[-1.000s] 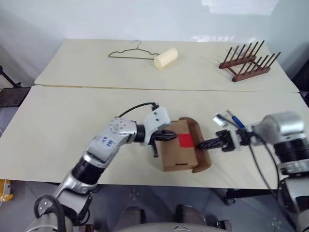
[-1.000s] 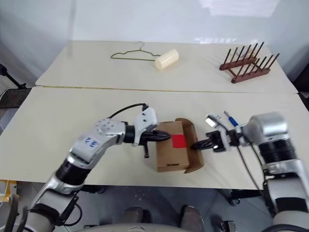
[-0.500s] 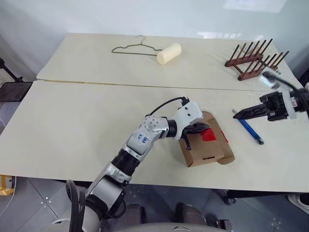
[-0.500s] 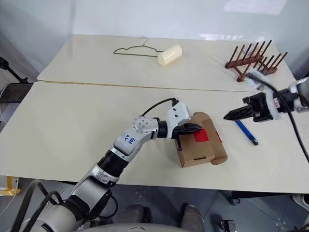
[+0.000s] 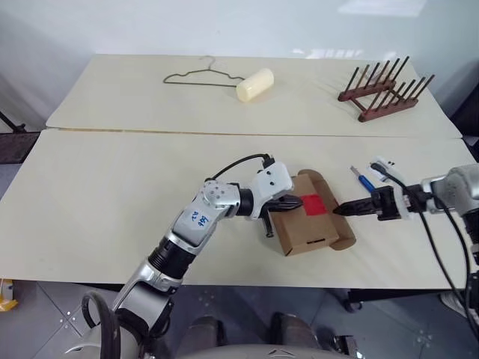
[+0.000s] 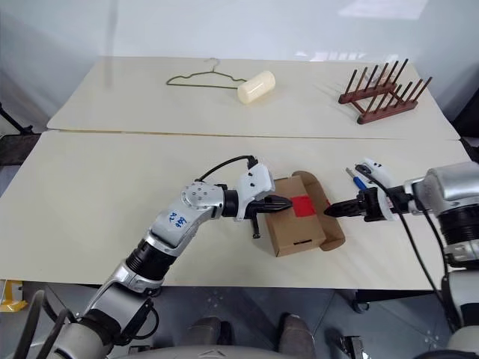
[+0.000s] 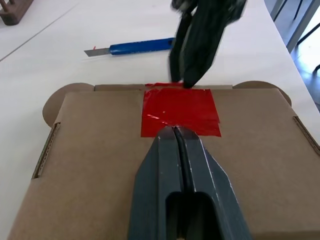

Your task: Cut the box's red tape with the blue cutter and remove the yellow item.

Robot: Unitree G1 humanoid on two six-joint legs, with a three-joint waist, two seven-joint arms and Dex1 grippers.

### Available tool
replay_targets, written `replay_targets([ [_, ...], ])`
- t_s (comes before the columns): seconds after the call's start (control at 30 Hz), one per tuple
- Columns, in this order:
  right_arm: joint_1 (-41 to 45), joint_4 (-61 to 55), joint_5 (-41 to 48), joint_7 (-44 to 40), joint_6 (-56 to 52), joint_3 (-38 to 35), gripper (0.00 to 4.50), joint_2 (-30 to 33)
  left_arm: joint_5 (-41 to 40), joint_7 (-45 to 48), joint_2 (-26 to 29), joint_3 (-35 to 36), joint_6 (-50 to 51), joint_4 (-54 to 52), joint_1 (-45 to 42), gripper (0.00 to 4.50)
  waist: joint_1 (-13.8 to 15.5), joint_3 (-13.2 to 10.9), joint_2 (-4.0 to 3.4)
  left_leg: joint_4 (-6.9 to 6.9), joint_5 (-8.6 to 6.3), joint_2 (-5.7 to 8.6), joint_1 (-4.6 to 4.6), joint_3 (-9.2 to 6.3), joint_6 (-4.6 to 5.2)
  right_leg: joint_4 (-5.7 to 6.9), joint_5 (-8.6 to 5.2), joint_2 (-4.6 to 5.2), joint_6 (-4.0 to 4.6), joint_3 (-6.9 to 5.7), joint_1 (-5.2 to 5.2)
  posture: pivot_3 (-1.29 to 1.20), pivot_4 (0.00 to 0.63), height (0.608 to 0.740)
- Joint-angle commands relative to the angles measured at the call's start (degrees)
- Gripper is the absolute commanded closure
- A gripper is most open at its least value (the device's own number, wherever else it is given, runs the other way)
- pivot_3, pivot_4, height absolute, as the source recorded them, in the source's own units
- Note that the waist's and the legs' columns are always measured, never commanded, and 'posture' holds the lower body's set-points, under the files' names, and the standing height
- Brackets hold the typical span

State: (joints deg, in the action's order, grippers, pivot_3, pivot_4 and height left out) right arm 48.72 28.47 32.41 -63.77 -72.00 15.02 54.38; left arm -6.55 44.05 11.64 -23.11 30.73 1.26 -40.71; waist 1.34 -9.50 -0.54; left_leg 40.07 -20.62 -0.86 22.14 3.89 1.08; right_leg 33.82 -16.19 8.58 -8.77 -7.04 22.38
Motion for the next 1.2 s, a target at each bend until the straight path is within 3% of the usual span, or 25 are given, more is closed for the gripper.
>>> replay_targets([
  [0.03, 0.3, 2.9, -1.9, -2.6, 2.7, -0.4, 1.60, -2.4, 1.1, 0.7, 1.6, -1.9, 3.9, 0.3, 2.4, 4.50, -0.2, 0.0, 0.03, 0.00, 0.00, -0.01, 0.00, 0.01, -0.01, -0.01, 0.00, -0.01, 0.00, 0.00, 0.00, 0.00, 0.150, 0.740],
  [0.4, 2.3, 7.7, -5.3, -13.0, 2.3, 4.0, 1.60, -10.1, 0.8, 1.5, 4.8, -1.6, 6.7, -2.9, 3.3, 4.50, -1.6, 0.1, 0.07, -0.04, 0.05, -0.08, -0.17, -0.01, -0.09, 0.10, -0.01, -0.07, 0.04, 0.02, -0.08, 0.00, 0.150, 0.740],
  [0.5, 3.5, 11.6, -7.6, -14.5, 4.4, 4.4, 2.20, -12.4, 0.7, 1.4, 5.5, -1.5, 7.6, -3.8, 3.5, 4.50, -1.8, 0.1, 0.09, -0.07, 0.06, -0.11, -0.23, 0.01, -0.11, 0.12, -0.02, -0.10, 0.06, 0.06, -0.08, 0.00, 0.150, 0.740],
  [0.6, 4.4, 15.9, -10.7, -14.1, 7.0, 4.3, 3.21, -14.3, 0.6, 1.4, 6.1, -1.4, 8.3, -4.7, 3.9, 4.50, -2.1, 0.1, 0.09, -0.11, 0.06, -0.12, -0.40, 0.04, -0.13, 0.14, -0.03, -0.12, 0.08, 0.09, -0.21, 0.00, 0.150, 0.740],
  [0.7, 5.2, 19.7, -13.6, -15.1, 9.8, 4.8, 3.21, -15.8, 0.5, 1.3, 6.5, -1.3, 9.0, -5.7, 4.4, 4.50, -2.5, 0.1, 0.11, -0.32, 0.04, -0.15, -1.04, 0.03, -0.18, 0.01, -0.06, -0.12, 0.13, 0.08, -0.80, 0.00, 0.150, 0.740],
  [0.93, 7.2, 26.8, -19.8, -20.2, 15.4, 7.6, 3.21, -18.6, 0.4, 1.5, 7.5, -1.3, 10.2, -7.7, 5.6, 4.50, -3.0, 0.2, 0.11, -0.22, 0.03, -0.16, -1.15, -0.15, -0.19, 0.08, -0.07, -0.12, 0.14, 0.15, -0.90, 0.00, 0.150, 0.740],
  [1.03, 8.2, 29.0, -22.0, -22.4, 17.4, 8.3, 3.74, -19.2, 0.4, 1.4, 7.7, -1.2, 10.5, -8.0, 5.7, 4.50, -2.9, 0.3, 0.13, -0.21, 0.02, -0.17, -1.21, -0.17, -0.20, 0.10, -0.07, -0.12, 0.15, 0.18, -0.94, 0.00, 0.150, 0.740],
  [1.1, 8.8, 30.2, -23.5, -23.3, 18.4, 8.4, 4.38, -19.3, 0.4, 1.4, 7.8, -1.1, 10.5, -8.1, 5.8, 4.50, -2.9, 0.3, 0.13, -0.21, 0.02, -0.17, -1.20, -0.19, -0.20, 0.10, -0.07, -0.12, 0.16, 0.19, -0.93, 0.00, 0.150, 0.740],
  [1.2, 10.3, 31.7, -25.6, -23.8, 19.7, 8.1, 4.44, -18.9, 0.5, 1.0, 7.4, -1.1, 10.2, -7.7, 5.7, 4.50, -2.9, 0.3, 0.20, -0.20, 0.01, -0.17, -1.19, -0.23, -0.22, 0.09, -0.07, -0.12, 0.16, 0.19, -0.94, 0.00, 0.150, 0.740],
])
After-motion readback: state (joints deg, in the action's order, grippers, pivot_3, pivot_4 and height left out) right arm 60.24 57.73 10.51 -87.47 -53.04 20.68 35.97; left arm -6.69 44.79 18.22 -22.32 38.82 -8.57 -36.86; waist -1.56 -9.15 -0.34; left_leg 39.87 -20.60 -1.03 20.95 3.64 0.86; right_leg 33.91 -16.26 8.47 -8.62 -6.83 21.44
